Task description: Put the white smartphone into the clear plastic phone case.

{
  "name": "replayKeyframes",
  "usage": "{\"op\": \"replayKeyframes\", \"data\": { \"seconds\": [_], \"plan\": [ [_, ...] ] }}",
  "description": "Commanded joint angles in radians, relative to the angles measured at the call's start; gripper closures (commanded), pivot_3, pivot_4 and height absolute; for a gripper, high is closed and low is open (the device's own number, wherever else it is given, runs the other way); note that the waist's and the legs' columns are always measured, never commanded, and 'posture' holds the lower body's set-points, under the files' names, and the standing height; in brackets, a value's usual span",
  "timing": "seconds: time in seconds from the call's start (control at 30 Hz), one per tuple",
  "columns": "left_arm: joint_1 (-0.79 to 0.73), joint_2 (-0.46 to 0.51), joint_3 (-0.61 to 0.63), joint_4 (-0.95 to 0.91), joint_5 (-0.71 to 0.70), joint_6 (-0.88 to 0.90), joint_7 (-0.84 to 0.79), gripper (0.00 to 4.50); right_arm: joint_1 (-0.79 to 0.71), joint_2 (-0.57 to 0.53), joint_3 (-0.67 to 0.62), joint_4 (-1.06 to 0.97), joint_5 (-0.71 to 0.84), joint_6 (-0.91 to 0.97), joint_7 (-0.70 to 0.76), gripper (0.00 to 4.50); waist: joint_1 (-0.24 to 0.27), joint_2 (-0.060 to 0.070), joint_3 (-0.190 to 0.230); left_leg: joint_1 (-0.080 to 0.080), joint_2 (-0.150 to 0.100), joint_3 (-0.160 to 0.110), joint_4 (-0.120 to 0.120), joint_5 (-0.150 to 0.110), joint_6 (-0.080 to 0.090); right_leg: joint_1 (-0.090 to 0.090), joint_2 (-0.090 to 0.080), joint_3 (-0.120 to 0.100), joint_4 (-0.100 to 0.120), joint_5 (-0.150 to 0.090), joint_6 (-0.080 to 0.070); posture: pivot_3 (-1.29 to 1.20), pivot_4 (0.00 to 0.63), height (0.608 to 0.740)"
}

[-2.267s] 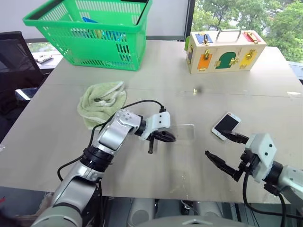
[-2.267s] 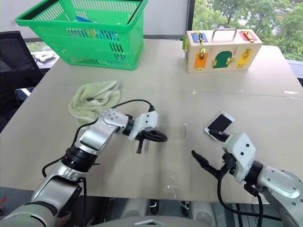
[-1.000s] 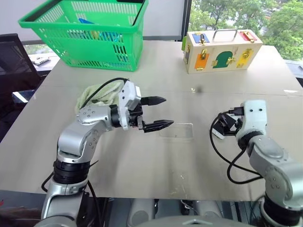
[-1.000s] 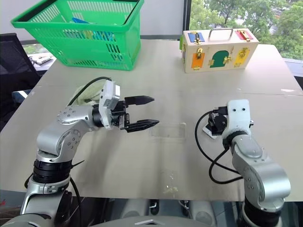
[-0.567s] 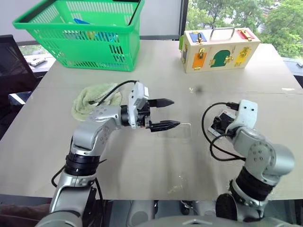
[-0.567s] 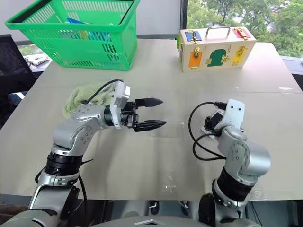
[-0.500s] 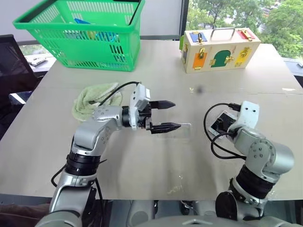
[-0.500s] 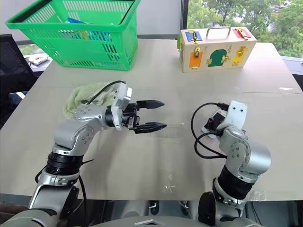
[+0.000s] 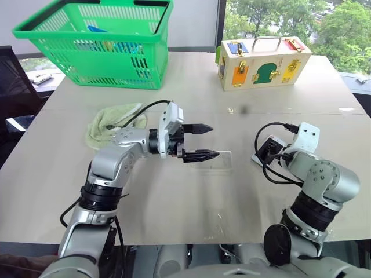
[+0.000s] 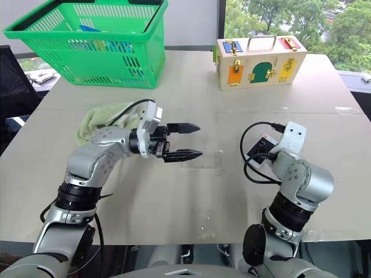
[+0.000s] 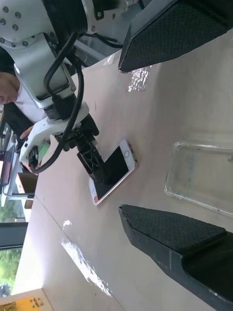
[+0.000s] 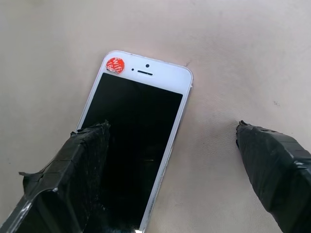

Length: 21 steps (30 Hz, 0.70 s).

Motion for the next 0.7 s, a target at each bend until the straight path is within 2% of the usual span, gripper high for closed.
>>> {"op": "replayKeyframes", "data": {
  "seconds": [0.03, 0.17, 0.43, 0.57, 0.7],
  "plan": [
    [-0.003, -0.004, -0.002, -0.018, -0.003, -0.016, 0.006, 0.02, -0.08, 0.116, 0.007, 0.074, 0.025, 0.024, 0.026, 0.0, -0.003, -0.001, -0.001, 0.0, 0.0, 0.0, 0.0, 0.0, 0.0, 0.0, 0.0, 0.0, 0.0, 0.0, 0.0, 0.0, 0.15, 0.74],
    [-0.001, -0.005, -0.005, -0.012, -0.003, -0.015, 0.007, 0.02, -0.105, 0.1, 0.061, 0.098, 0.081, 0.024, 0.086, 0.0, -0.024, -0.001, -0.001, 0.0, 0.0, 0.0, 0.0, 0.0, 0.0, 0.0, 0.0, 0.002, -0.001, 0.001, -0.002, 0.0, 0.15, 0.74],
    [-0.014, -0.017, -0.013, 0.015, 0.002, -0.026, 0.005, 0.02, -0.121, 0.055, 0.146, 0.131, 0.062, 0.024, 0.103, 0.0, -0.053, -0.002, 0.0, 0.012, 0.0, -0.006, -0.005, 0.0, 0.0, -0.001, 0.005, 0.011, -0.001, 0.006, -0.008, 0.0, 0.15, 0.74],
    [-0.011, -0.018, -0.01, 0.035, 0.006, -0.033, 0.003, 0.02, -0.124, -0.017, 0.24, 0.118, 0.059, 0.02, 0.137, 0.0, -0.056, 0.001, 0.001, 0.015, 0.0, -0.008, -0.01, 0.0, 0.0, -0.005, 0.011, 0.019, -0.001, 0.009, -0.013, 0.0, 0.15, 0.74],
    [-0.004, -0.016, -0.013, 0.058, 0.021, -0.05, 0.003, 0.02, -0.11, -0.084, 0.323, 0.093, 0.045, -0.004, 0.166, 0.0, -0.037, 0.002, 0.002, 0.013, -0.001, -0.01, -0.019, 0.001, -0.001, -0.011, 0.018, 0.021, -0.001, 0.011, -0.012, 0.0, 0.15, 0.74]
  ]
}}
